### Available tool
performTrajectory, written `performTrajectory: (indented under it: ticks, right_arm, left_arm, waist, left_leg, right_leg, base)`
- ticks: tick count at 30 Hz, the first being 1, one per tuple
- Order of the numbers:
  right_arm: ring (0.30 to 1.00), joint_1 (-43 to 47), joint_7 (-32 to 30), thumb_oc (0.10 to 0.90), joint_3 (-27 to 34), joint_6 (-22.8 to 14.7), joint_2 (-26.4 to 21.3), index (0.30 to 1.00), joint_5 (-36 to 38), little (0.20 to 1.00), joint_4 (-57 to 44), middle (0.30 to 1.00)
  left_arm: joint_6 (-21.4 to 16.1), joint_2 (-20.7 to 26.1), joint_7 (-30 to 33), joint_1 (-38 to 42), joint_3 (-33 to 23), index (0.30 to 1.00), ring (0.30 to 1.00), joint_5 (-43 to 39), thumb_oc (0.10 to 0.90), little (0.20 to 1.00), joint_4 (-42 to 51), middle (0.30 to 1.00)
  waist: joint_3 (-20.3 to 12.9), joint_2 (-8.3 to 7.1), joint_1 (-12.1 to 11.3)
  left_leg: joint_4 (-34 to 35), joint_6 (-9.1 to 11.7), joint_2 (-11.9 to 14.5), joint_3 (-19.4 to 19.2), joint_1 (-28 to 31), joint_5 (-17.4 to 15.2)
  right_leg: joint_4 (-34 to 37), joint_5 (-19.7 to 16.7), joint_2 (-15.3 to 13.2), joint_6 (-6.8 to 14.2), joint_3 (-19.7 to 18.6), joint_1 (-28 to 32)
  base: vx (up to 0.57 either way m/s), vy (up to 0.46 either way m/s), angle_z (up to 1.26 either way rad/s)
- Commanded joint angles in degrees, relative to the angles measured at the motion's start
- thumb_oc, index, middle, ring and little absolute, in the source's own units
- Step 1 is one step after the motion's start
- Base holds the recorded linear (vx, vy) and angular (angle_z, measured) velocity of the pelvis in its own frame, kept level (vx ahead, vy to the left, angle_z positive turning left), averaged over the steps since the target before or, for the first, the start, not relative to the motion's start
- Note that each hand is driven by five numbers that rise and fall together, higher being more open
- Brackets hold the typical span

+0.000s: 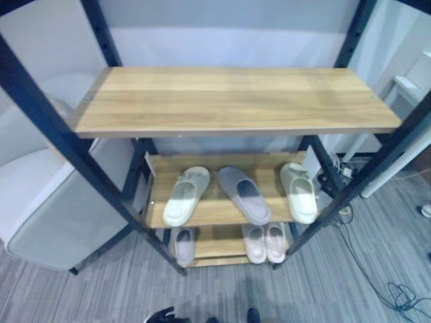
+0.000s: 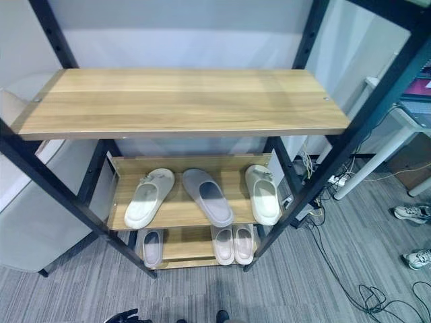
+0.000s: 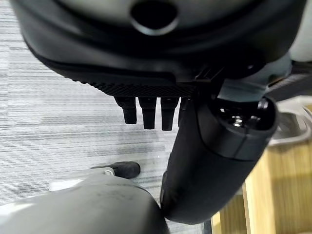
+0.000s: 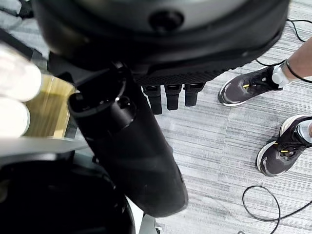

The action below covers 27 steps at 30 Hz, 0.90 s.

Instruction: Arrange the slippers neatly on the shoe rack.

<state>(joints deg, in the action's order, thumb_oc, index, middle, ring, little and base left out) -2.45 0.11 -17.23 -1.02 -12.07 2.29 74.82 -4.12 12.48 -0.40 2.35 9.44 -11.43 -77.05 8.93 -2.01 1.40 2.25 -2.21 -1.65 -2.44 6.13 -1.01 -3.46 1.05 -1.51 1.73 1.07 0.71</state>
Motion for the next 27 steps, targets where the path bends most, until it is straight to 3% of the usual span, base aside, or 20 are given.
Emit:
performTrajectory:
  ticks: [1, 2, 3, 4, 7, 9, 10, 12, 15, 16, 18, 24, 27]
  right_arm:
    - [0.900, 0.98, -0.48, 0.800, -1.19, -0.81, -2.63, 0.900, 0.09, 0.900, -1.28, 0.900]
    - [0.900, 0.97, -0.48, 0.800, -1.19, -0.81, -2.63, 0.900, 0.09, 0.900, -1.28, 0.900]
    - [0.900, 1.33, -1.41, 0.800, 6.93, -4.52, -3.68, 0.900, 15.75, 0.900, -2.96, 0.900]
    - [0.900, 1.05, -0.25, 0.800, 6.10, -4.18, -4.07, 0.900, 15.40, 0.900, -4.00, 0.900]
    - [0.900, 0.92, 0.50, 0.800, 6.30, -4.27, -4.11, 0.900, 17.47, 0.900, -4.47, 0.900]
    - [0.900, 2.04, -0.47, 0.800, 3.15, -4.52, -5.18, 0.900, 12.13, 0.900, -7.90, 0.900]
    - [0.900, 2.47, -1.21, 0.800, 1.16, -4.64, -5.65, 0.900, 9.12, 0.900, -12.61, 0.900]
    - [0.900, 2.29, -1.23, 0.800, -0.04, -4.90, -6.27, 0.900, 7.60, 0.900, -16.06, 0.900]
    - [0.900, 0.32, 0.82, 0.800, -3.42, -6.95, -11.31, 0.900, 3.50, 0.900, -37.96, 0.900]
    - [0.900, 0.21, 0.85, 0.800, -3.38, -6.84, -11.39, 0.900, 3.50, 0.900, -38.13, 0.900]
    - [0.900, 0.21, 2.83, 0.800, -4.58, -8.79, -15.19, 0.900, 0.87, 0.900, -50.91, 0.900]
    - [0.900, 0.85, 3.97, 0.800, -3.91, -10.05, -18.88, 0.900, -1.54, 0.900, -64.68, 0.900]
    - [0.900, 1.53, 4.38, 0.800, -1.82, -10.94, -20.92, 0.900, -3.67, 0.900, -74.68, 0.900]
  left_arm:
    - [0.17, -1.54, -0.38, -0.05, 1.62, 0.900, 0.900, 3.89, 0.800, 0.900, -1.85, 0.900]
    - [0.17, -1.54, -0.38, -0.05, 1.62, 0.900, 0.900, 3.89, 0.800, 0.900, -1.85, 0.900]
    - [-2.53, -3.52, 1.24, 1.74, 1.96, 0.900, 0.900, -4.62, 0.800, 0.900, -0.11, 0.900]
    - [-2.44, -3.47, 0.70, 0.97, 3.29, 0.900, 0.900, -2.55, 0.800, 0.900, 0.65, 0.900]
    - [-2.19, -3.82, 0.46, 0.51, 4.22, 0.900, 0.900, -1.84, 0.800, 0.900, 0.41, 0.900]
    - [-1.65, -3.45, 0.38, 1.16, 5.26, 0.900, 0.900, 1.33, 0.800, 0.900, -0.52, 0.900]
    - [-1.64, -2.81, 0.90, 1.62, 5.08, 0.900, 0.900, 1.50, 0.800, 0.900, 0.31, 0.900]
    - [-1.61, -2.47, 0.96, 1.57, 4.86, 0.900, 0.900, 1.79, 0.800, 0.900, 0.73, 0.900]
    - [-1.76, -1.96, 1.01, 0.72, 5.21, 0.900, 0.900, 5.06, 0.800, 0.900, 2.39, 0.900]
    - [-1.76, -2.00, 1.01, 0.69, 5.22, 0.900, 0.900, 5.07, 0.800, 0.900, 2.40, 0.900]
    - [-1.80, -2.29, 1.11, 0.56, 5.29, 0.900, 0.900, 7.34, 0.800, 0.900, 1.99, 0.900]
    - [-1.71, -3.19, 1.50, 0.82, 5.88, 0.900, 0.900, 10.29, 0.800, 0.900, 1.48, 0.900]
    - [-1.52, -3.12, 1.72, 0.18, 5.07, 0.900, 0.900, 12.64, 0.800, 0.900, 0.27, 0.900]
  waist:
    - [-1.49, -0.11, -0.04]
    - [-1.47, -0.11, -0.04]
    - [4.80, -0.08, -0.09]
    - [3.49, 1.23, 0.41]
    - [3.28, 2.08, 0.52]
    - [2.15, 3.16, 0.71]
    - [1.91, 3.38, 0.77]
    - [1.76, 3.37, 0.57]
    - [1.37, 2.79, 0.43]
    - [1.40, 2.82, 0.44]
    - [1.29, 2.13, 0.27]
    - [1.53, 0.80, -0.16]
    - [0.82, 0.07, -0.60]
  left_leg:
    - [-4.44, 0.32, -0.71, 0.40, -3.81, -3.27]
    - [-4.43, 0.32, -0.71, 0.40, -3.78, -3.27]
    - [-13.35, 7.67, 8.58, 2.31, -13.24, 0.75]
    - [-11.84, 6.60, 7.38, 1.31, -10.31, -0.75]
    - [-10.50, 6.47, 7.37, 1.06, -9.71, -0.09]
    - [-6.55, 6.93, 6.46, 3.52, -9.54, 2.11]
    - [-6.21, 6.98, 7.34, 1.67, -9.10, 2.79]
    - [-6.01, 6.94, 7.50, 1.55, -8.64, 2.82]
    - [-5.84, 6.80, 7.47, 1.43, -7.38, 2.45]
    - [-5.85, 6.80, 7.46, 1.44, -7.32, 2.43]
    - [-6.12, 6.70, 7.42, 1.26, -7.18, 2.07]
    - [-8.14, 6.96, 8.06, -1.13, -8.14, 1.25]
    - [-7.36, 6.01, 7.08, -0.88, -7.53, -0.57]
  right_leg:
    - [-3.06, 6.64, -0.23, 2.86, -0.32, 3.68]
    - [-3.05, 6.64, -0.23, 2.86, -0.32, 3.70]
    - [-3.94, 7.10, -2.25, 1.79, -0.35, -1.07]
    - [-4.05, 7.75, -1.27, 1.46, -0.19, -1.40]
    - [-4.36, 7.96, -0.56, 1.31, -0.34, -1.32]
    - [-3.92, 8.40, -0.09, 1.22, 1.23, -0.95]
    - [-3.37, 8.54, -0.53, 1.11, 2.41, 0.01]
    - [-3.19, 8.68, -0.49, 1.00, 2.74, 0.57]
    - [-2.96, 8.67, -0.51, 1.21, 3.63, 2.08]
    - [-2.94, 8.68, -0.52, 1.22, 3.65, 2.17]
    - [-2.66, 8.59, -0.79, 1.55, 3.98, 2.78]
    - [-2.15, 8.45, -2.01, 2.13, 6.01, 3.74]
    - [-2.35, 7.68, -2.88, 3.41, 5.83, 3.49]
  base:
    - [0.03, -0.047, -0.05]
    - [0.03, -0.042, -0.02]
    - [-0.02, -0.111, 0.01]
    - [-0.02, -0.111, 0.00]
    - [-0.03, -0.056, 0.06]
    - [-0.11, -0.042, 0.16]
    - [-0.09, -0.008, 0.35]
    - [-0.04, 0.001, 0.44]
    - [-0.02, 0.019, 0.36]
    - [-0.01, 0.042, 0.22]
    - [0.00, 0.071, -0.02]
    - [-0.01, 0.091, 0.04]
    - [0.04, 0.183, 0.37]
